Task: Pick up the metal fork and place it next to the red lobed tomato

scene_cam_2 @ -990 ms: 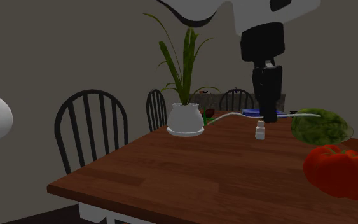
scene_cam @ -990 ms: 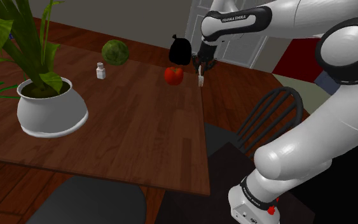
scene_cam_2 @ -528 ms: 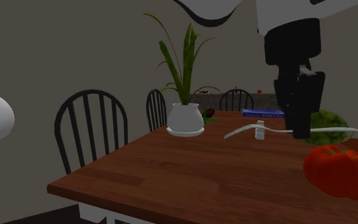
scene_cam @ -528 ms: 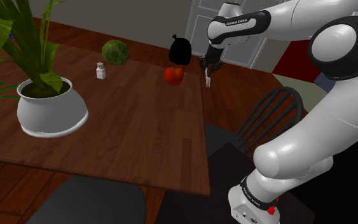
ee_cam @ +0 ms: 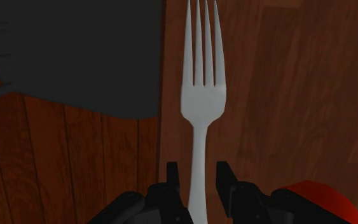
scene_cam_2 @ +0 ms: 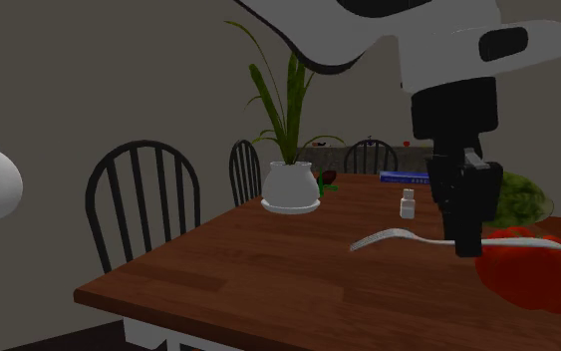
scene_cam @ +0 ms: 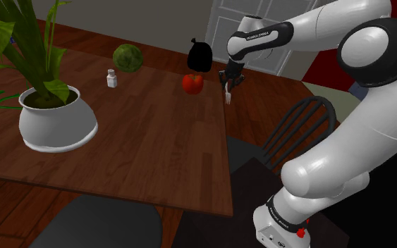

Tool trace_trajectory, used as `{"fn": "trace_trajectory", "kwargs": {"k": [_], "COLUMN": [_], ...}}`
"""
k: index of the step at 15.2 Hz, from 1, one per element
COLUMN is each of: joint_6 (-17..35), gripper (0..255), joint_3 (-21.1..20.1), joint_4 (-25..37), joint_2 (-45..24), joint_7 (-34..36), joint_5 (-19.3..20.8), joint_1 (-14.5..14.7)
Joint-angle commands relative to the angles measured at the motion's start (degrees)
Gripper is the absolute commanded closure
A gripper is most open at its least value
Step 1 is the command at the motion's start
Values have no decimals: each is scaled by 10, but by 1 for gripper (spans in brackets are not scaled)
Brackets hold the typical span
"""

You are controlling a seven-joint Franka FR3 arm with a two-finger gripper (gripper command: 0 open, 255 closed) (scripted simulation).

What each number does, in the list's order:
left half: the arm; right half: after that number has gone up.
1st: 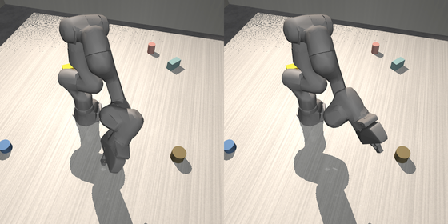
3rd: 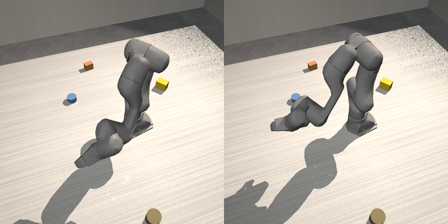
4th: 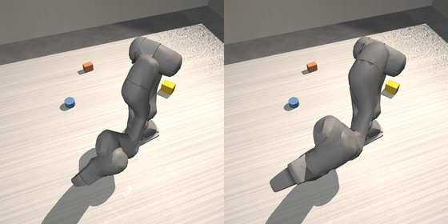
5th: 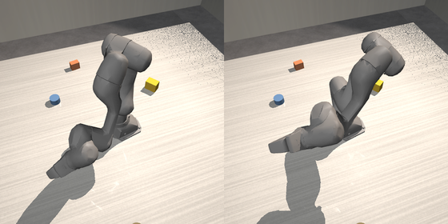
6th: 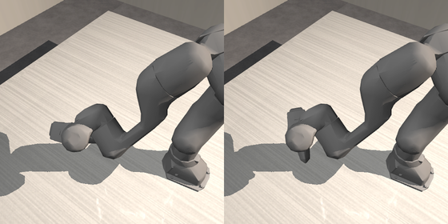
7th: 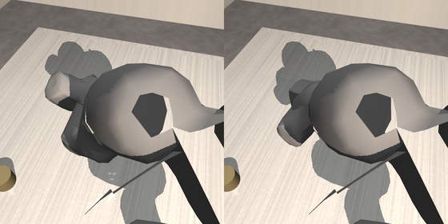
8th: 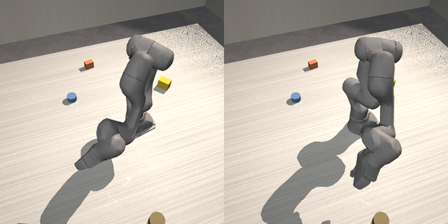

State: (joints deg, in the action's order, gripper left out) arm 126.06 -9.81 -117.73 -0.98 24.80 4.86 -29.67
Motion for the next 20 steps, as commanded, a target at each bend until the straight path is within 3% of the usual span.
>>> {"fn": "trace_trajectory", "kwargs": {"k": [1,20], "joint_6": [16,152], "gripper": [255,255], "joint_3": [0,5], "joint_4": [-9,-72], "joint_2": [-6,-82], "joint_7": [2,31], "joint_5": [2,34], "joint_1": [0,2]}}
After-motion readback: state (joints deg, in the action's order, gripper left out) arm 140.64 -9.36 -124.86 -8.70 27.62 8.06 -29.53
